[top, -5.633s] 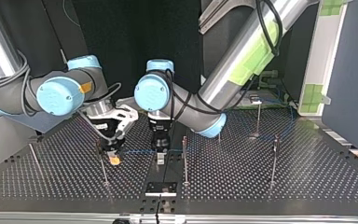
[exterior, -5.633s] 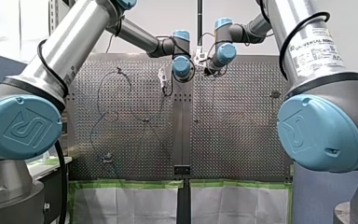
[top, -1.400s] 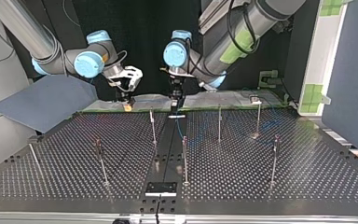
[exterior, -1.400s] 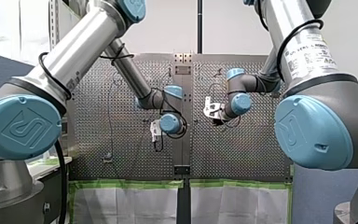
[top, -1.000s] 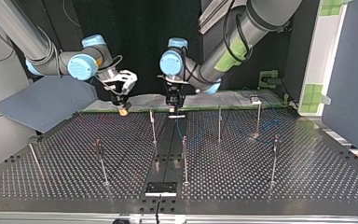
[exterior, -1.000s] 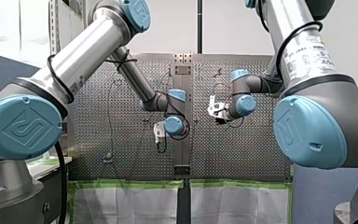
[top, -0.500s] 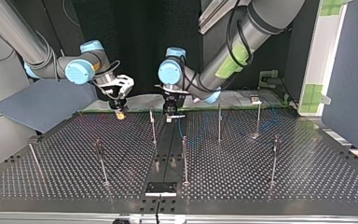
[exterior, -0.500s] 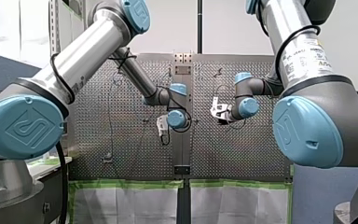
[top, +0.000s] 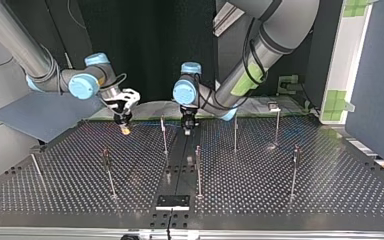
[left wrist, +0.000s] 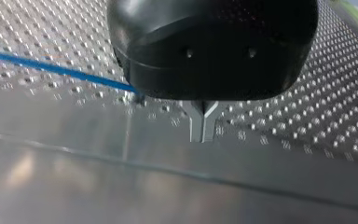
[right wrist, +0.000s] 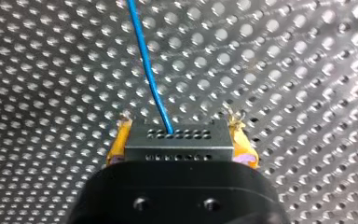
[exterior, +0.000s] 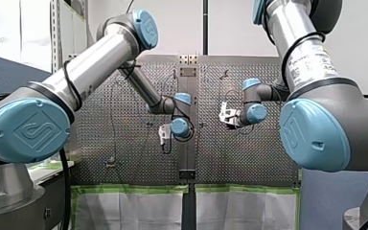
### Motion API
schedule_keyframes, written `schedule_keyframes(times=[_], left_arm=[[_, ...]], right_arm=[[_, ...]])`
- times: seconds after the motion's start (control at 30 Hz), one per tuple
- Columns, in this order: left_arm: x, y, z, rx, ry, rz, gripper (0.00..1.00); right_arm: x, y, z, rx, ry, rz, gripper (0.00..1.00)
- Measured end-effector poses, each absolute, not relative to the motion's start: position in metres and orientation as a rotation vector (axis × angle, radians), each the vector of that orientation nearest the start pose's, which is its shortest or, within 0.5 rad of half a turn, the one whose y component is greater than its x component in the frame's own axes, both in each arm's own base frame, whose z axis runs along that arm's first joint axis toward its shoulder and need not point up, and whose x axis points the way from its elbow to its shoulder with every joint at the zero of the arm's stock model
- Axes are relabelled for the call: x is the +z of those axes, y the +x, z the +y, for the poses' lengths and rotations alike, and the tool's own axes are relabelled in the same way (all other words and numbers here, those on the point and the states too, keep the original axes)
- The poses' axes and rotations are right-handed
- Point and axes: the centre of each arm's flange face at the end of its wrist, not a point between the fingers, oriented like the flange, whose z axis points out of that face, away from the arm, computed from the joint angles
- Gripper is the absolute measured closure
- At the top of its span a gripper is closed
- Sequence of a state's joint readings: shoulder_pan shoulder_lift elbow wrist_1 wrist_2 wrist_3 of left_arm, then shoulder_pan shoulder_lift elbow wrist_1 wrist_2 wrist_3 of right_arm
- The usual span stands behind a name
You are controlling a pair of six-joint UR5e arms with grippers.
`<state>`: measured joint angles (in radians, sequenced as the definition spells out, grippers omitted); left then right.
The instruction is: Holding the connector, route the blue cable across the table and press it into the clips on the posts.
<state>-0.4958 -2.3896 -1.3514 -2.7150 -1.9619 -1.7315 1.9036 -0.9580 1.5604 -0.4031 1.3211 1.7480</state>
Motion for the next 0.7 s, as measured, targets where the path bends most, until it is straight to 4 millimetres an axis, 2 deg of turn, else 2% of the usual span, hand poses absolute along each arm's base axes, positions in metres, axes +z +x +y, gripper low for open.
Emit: schedule_keyframes(times=[0.07, 0.1, 0.13, 0.2, 0.23, 0.3, 0.33, 0.4, 0.43, 0.47, 0.5, 0.7], left_arm=[[0.121, 0.583, -0.420, -0.132, 0.004, 1.738, 0.98], [0.123, 0.585, -0.421, -0.130, 0.004, 1.738, 0.82], [0.126, 0.586, -0.422, -0.129, 0.005, 1.739, 0.82], [0.131, 0.589, -0.424, -0.128, 0.007, 1.740, 0.68], [0.135, 0.591, -0.426, -0.128, 0.008, 1.739, 0.68], [0.141, 0.593, -0.428, -0.128, 0.010, 1.739, 0.47], [0.145, 0.594, -0.430, -0.127, 0.011, 1.738, 0.47], [0.150, 0.596, -0.432, -0.123, 0.010, 1.739, 0.17], [0.153, 0.596, -0.434, -0.118, 0.008, 1.740, 0.17], [0.155, 0.596, -0.434, -0.113, 0.007, 1.742, 0.04], [0.156, 0.595, -0.435, -0.108, 0.008, 1.745, 0.00], [0.155, 0.586, -0.439, -0.081, 0.028, 1.784, 0.00]], right_arm=[[0.175, 0.357, -0.561, -2.211, -2.356, 1.635, 1.00], [0.177, 0.355, -0.564, -2.219, -2.353, 1.637, 1.00], [0.178, 0.354, -0.567, -2.225, -2.352, 1.638, 1.00], [0.181, 0.351, -0.571, -2.236, -2.351, 1.635, 1.00], [0.181, 0.350, -0.572, -2.239, -2.351, 1.633, 1.00], [0.182, 0.348, -0.574, -2.244, -2.354, 1.629, 1.00], [0.182, 0.347, -0.575, -2.245, -2.357, 1.628, 1.00], [0.182, 0.346, -0.576, -2.245, -2.366, 1.624, 1.00], [0.182, 0.345, -0.576, -2.245, -2.371, 1.621, 1.00], [0.182, 0.344, -0.577, -2.246, -2.376, 1.618, 1.00], [0.182, 0.343, -0.577, -2.246, -2.385, 1.613, 1.00], [0.182, 0.341, -0.578, -2.243, -2.420, 1.598, 1.00]])
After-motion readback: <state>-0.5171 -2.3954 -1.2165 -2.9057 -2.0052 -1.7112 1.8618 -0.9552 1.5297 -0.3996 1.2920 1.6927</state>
